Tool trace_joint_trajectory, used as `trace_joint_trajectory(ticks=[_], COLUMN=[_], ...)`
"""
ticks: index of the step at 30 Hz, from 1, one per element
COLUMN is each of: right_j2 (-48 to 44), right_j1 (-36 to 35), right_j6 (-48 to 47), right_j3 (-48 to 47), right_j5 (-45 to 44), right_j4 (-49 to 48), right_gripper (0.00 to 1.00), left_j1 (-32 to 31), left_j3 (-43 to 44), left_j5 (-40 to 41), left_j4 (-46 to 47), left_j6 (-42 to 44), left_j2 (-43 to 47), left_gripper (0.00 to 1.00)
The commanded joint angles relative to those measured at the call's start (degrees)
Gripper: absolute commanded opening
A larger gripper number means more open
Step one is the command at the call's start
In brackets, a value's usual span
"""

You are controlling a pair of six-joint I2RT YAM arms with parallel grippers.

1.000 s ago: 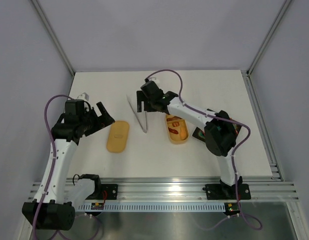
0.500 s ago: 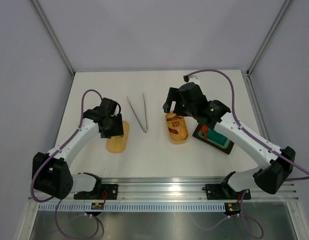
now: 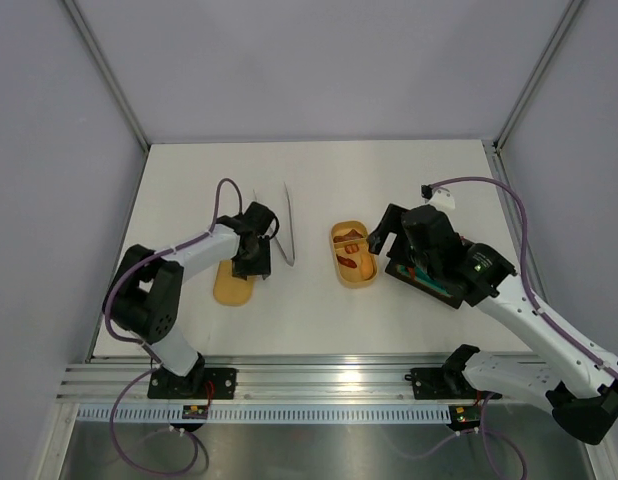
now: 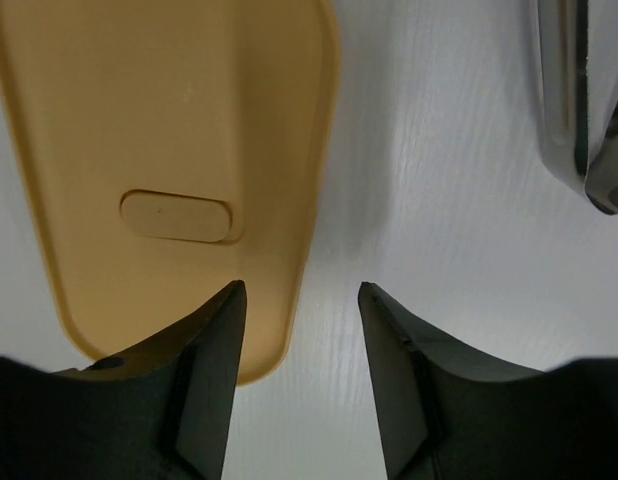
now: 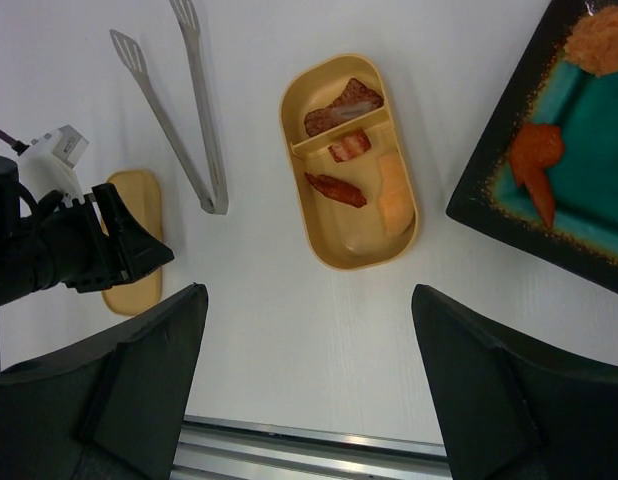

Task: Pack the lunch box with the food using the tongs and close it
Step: Pick up the box lid from the center of the board.

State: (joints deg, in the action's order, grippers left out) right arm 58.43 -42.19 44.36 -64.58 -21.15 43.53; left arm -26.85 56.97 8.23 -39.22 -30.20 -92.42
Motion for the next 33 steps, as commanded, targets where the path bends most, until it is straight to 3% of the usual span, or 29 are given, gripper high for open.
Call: trace_joint_trajectory(ticks=[1, 5, 9, 10, 11, 20, 24, 29, 33], right_j2=[-1.48, -2.71, -3.15, -3.15, -3.06, -0.08, 3.86, 7.83, 9.50], right_j1=[0.36, 0.36, 0.36, 0.36, 0.36, 0.36, 0.36, 0.36, 0.27], right_j6=[3.01, 4.07, 4.16, 4.16, 4.07, 2.49, 1.44, 0.56, -0.50], right_j3=[2.61, 5.07, 5.78, 5.78, 5.69, 4.37, 2.71, 0.85, 3.66], right_j5=[-3.11, -3.46, -4.25, -4.43, -4.60, -2.85, 1.36, 5.49, 19.27], right_j4=[1.82, 1.91, 2.00, 2.00, 2.00, -0.19, -1.34, -2.48, -12.72], right_gripper=[0.91, 0.91, 0.91, 0.91, 0.91, 0.91, 0.96, 0.95, 0.89], left_j1=[-0.92, -1.01, -1.18, -1.19, -1.27, -1.63, -1.89, -3.38, -4.26], left_j3=[3.49, 4.29, 4.82, 4.82, 5.17, 5.17, 5.08, 1.92, 2.00], left_j5=[3.37, 4.78, 4.43, 4.17, 3.55, -5.05, -9.36, -14.20, -14.99], left_j4=[2.84, 2.84, 2.57, 2.05, 1.61, -1.56, -1.47, 2.48, 3.10], left_j6=[-1.62, -1.97, -1.88, -1.80, -1.62, -0.39, -2.58, -6.27, -7.68], left_j2=[-3.55, -6.28, -7.77, -7.77, -7.51, 9.43, 12.70, 14.90, 15.69], left_gripper=[0.50, 0.44, 0.21, 0.06, 0.00, 0.00, 0.00, 0.00, 0.00])
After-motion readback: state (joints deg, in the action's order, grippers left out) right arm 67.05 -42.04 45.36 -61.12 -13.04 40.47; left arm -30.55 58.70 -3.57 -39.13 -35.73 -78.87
